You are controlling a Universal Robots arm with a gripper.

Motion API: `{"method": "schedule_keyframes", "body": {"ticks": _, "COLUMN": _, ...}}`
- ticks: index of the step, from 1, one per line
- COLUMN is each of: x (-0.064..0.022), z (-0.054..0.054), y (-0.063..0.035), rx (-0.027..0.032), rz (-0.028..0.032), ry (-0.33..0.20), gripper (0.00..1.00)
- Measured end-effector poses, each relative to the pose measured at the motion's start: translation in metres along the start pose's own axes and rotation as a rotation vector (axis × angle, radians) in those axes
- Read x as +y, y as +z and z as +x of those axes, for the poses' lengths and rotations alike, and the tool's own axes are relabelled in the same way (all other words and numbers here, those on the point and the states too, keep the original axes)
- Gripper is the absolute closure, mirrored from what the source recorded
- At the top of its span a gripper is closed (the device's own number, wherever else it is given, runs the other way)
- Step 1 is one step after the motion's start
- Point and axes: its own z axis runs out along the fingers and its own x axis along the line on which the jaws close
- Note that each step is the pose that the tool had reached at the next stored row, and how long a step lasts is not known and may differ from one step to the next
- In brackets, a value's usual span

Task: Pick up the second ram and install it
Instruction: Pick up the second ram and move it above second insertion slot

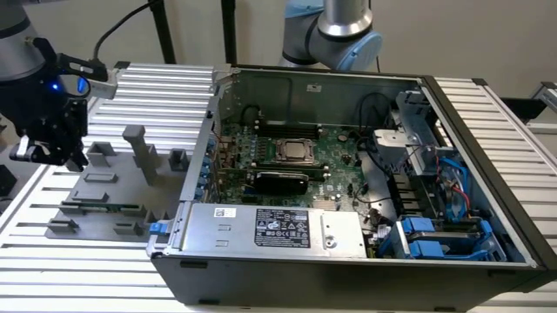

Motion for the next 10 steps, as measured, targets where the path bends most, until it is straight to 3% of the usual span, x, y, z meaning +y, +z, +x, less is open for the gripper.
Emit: {"method": "schedule_keyframes", "body": {"ticks": 10, "x": -0.0054, "z": 0.004, "y": 0.0131, "rx": 0.0004, "rz": -0.0011, "ry": -0.007, "gripper": 0.0}}
